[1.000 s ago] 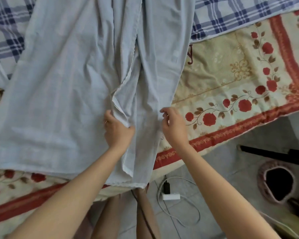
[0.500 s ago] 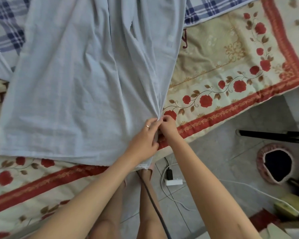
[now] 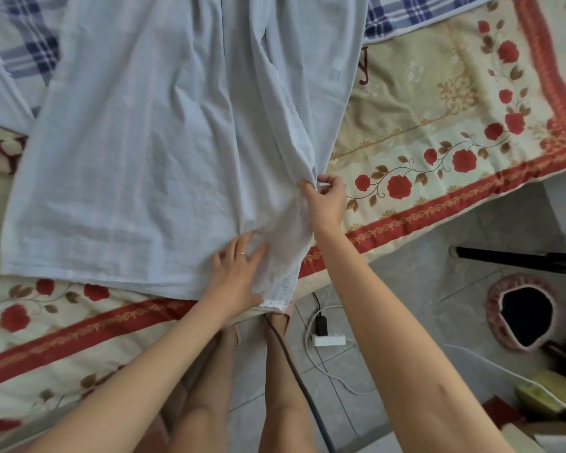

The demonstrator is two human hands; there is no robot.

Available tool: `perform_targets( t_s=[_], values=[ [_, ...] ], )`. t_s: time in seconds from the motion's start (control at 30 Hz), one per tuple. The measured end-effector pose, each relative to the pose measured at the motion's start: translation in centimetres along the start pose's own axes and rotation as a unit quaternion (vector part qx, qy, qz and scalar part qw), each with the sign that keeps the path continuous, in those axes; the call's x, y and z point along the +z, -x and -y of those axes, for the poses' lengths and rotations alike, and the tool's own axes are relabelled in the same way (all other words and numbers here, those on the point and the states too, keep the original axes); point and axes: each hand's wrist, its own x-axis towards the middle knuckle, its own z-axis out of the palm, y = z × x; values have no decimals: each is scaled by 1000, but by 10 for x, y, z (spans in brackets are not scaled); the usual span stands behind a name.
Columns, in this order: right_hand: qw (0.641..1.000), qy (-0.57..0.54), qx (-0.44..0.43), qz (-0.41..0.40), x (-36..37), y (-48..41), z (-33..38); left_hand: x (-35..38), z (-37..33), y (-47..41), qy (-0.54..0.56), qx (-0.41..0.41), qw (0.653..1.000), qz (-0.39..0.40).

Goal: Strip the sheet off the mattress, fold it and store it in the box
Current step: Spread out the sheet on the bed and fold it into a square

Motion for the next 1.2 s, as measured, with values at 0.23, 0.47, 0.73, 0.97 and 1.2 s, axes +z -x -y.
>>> perform_targets(
  t_s=[0.23, 0.47, 0.73, 0.97, 1.2],
  values=[
    [984, 90, -127, 87, -12, 4, -11, 6, 16, 10, -18, 72, 997, -8],
    [926, -202, 107, 300, -3, -9, 21, 8, 36, 15, 93, 101, 989, -61],
    [937, -310, 136, 82, -19, -33, 28, 3, 34, 16, 151, 126, 979, -53],
    [982, -78, 172, -3, -24, -43, 10, -10, 16, -3, 55, 101, 987, 108],
    [987, -135, 71, 57, -23, -50, 44, -19, 22, -1, 101, 108, 979, 138]
  ],
)
